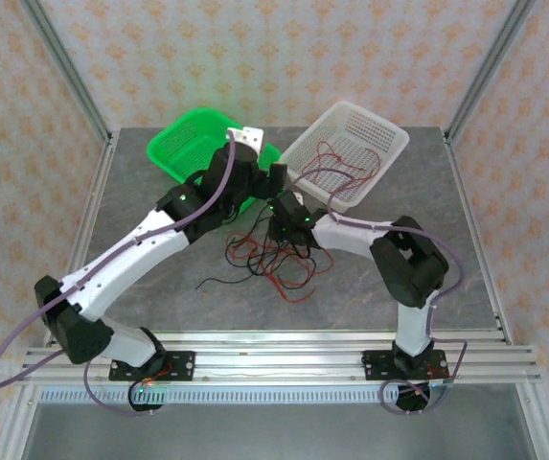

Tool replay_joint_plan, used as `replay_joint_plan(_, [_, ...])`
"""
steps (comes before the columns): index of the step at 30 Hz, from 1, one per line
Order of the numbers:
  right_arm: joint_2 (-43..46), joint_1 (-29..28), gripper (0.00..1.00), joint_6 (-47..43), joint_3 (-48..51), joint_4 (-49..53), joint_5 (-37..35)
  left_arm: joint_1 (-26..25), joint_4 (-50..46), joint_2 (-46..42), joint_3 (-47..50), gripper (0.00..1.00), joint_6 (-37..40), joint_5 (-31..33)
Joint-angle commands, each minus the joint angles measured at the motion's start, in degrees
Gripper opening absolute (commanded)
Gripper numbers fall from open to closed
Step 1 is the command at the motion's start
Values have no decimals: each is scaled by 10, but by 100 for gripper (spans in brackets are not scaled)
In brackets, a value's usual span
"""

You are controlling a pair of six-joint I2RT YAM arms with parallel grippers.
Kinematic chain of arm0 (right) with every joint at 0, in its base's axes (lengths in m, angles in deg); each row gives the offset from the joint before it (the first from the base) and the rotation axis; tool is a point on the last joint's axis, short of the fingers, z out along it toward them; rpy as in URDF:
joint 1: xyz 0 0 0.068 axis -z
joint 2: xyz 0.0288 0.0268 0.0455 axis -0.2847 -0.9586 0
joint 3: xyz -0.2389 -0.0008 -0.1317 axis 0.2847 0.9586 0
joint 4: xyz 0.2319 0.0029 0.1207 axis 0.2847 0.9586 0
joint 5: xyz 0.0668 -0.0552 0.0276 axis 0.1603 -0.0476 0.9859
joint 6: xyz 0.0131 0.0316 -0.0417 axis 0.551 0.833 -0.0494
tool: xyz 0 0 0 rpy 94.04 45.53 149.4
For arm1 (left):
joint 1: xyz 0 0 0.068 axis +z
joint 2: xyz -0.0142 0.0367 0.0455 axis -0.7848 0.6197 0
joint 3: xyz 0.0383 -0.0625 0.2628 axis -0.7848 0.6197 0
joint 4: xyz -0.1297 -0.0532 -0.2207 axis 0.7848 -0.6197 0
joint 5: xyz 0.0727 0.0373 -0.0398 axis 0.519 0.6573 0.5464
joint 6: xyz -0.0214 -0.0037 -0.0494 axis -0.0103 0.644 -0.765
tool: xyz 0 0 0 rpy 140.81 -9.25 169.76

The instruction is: Untangle the cables

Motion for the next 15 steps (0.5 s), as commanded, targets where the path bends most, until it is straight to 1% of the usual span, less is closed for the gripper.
replay_joint_plan(1, [-23,-3,37,-22,-33,45,-53,-2,16,-58,38,88,-29,20])
replay_joint_plan(8, [-26,-3,38,-22,-42,56,-77,-2,7,-153,117,88,-65,23])
replay_joint_plan(15, [-54,-3,34,-18,-51,41,-43,-2,1,-219,189,88,-98,39])
